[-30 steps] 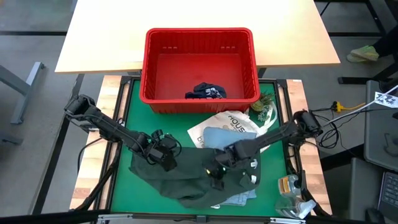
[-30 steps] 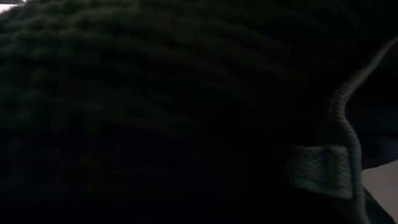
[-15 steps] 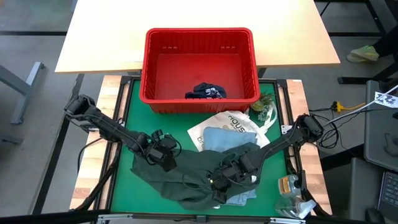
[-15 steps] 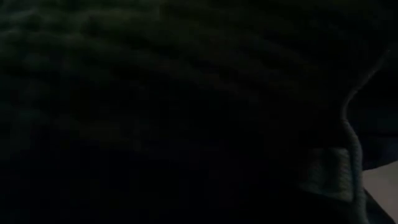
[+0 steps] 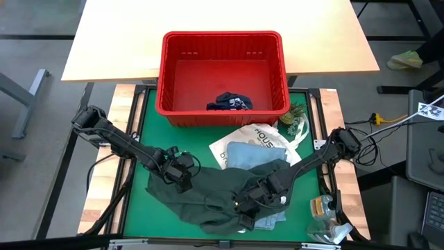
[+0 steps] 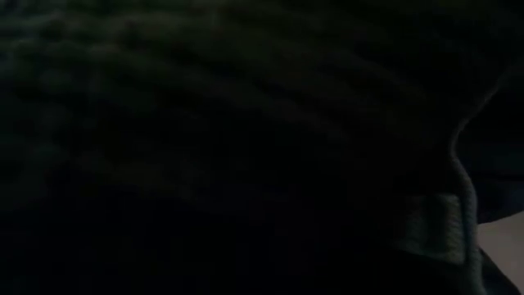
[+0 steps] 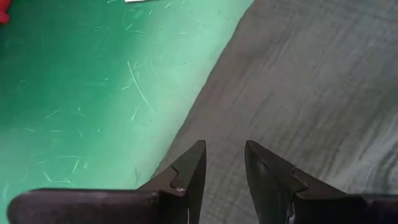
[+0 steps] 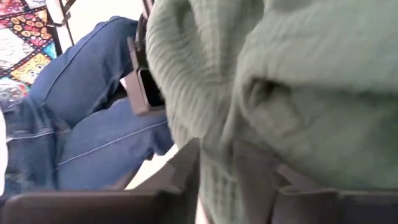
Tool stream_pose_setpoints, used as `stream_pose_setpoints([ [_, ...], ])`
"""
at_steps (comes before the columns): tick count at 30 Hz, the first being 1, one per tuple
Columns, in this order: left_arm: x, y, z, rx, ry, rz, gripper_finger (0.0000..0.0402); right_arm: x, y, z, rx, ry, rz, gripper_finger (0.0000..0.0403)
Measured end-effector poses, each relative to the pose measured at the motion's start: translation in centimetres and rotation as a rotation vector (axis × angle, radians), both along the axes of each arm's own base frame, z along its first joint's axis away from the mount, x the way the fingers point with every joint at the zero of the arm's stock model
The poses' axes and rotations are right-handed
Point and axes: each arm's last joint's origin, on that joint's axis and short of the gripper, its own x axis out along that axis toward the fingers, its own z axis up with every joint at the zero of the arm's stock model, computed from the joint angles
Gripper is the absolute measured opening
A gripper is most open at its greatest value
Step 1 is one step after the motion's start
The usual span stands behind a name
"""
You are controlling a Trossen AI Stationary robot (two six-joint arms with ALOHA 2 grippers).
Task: Fold Laundry from Bin
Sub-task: Fold the green polo shirt
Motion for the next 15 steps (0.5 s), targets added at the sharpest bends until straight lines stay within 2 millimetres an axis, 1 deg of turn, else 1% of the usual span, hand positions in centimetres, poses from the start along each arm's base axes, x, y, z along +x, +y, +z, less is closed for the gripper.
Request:
stream_pose_setpoints([
  [3, 0.0, 0.0, 0.0, 0.000, 0.000, 0.000, 0.0105, -0.1, 0.1, 0.1, 0.070, 0.043, 0.040, 0.0126],
  [6, 0.0, 0.0, 0.0, 0.000, 0.000, 0.000, 0.0105, -0.1, -0.1, 0.8, 0.126, 0.048, 0.066, 0.0138],
  [8, 0.0, 0.0, 0.0, 0.000, -0.001, 0.001, 0.0105, 0.0, -0.2, 2.2, 0.137, 0.003, 0.083, 0.0140],
  [10, 0.0, 0.0, 0.0, -0.001, -0.004, 0.001, 0.0105, 0.0, -0.2, 4.2, 0.140, -0.077, 0.113, 0.0139],
  [13, 0.1, 0.0, 0.0, -0.002, -0.007, 0.002, 0.0105, 0.2, -0.7, 6.6, 0.046, -0.217, 0.151, 0.0139],
  [15, 0.1, 0.0, 0.0, -0.003, -0.010, 0.003, 0.0105, 0.5, -1.5, 7.4, -0.074, -0.272, 0.141, 0.0139],
])
